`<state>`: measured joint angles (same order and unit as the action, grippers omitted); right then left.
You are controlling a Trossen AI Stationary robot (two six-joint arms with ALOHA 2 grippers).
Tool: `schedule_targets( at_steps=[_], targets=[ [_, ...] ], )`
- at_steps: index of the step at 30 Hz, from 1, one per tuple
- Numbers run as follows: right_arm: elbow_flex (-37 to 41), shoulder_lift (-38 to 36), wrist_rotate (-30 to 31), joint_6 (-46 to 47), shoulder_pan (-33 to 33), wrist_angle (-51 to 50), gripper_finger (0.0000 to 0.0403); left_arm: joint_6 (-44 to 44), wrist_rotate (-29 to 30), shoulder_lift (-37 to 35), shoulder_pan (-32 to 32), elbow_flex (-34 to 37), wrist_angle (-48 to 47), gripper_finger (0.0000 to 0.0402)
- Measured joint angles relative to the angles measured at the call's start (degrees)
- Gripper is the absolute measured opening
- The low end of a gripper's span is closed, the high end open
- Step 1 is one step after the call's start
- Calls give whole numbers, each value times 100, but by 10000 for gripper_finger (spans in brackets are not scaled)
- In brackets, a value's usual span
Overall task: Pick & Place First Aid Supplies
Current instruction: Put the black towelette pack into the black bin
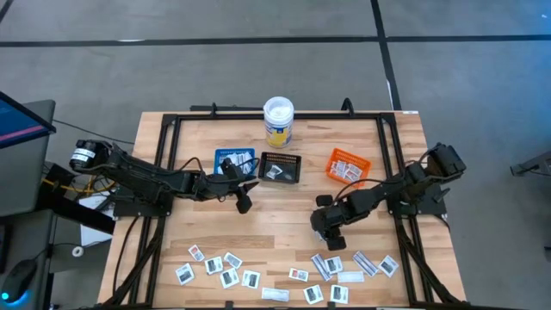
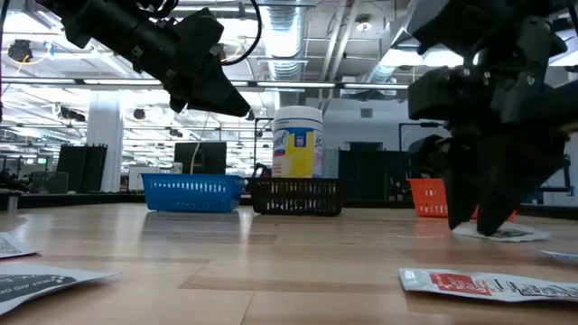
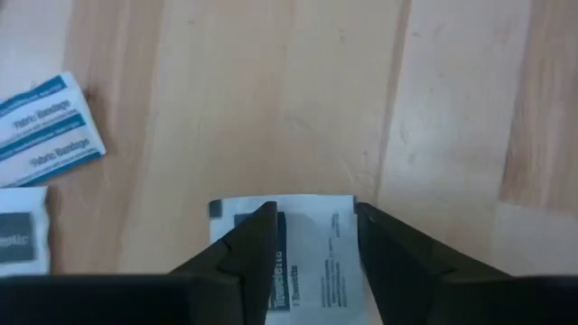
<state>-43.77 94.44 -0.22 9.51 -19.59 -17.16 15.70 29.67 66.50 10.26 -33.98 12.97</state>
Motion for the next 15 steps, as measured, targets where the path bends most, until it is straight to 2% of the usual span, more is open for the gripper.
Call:
schedule_targets(
  at_steps=[4, 8, 15],
  targets=[
    [-41, 267, -20, 6, 46, 5, 126, 0, 0, 0, -2, 0, -2, 92],
    [-52, 300, -3, 5, 94, -45, 90, 0, 0, 0, -2, 0, -1, 92],
    [-22, -88, 3, 42, 210, -185, 21, 0, 0, 0, -2, 0, 2, 92]
  ],
)
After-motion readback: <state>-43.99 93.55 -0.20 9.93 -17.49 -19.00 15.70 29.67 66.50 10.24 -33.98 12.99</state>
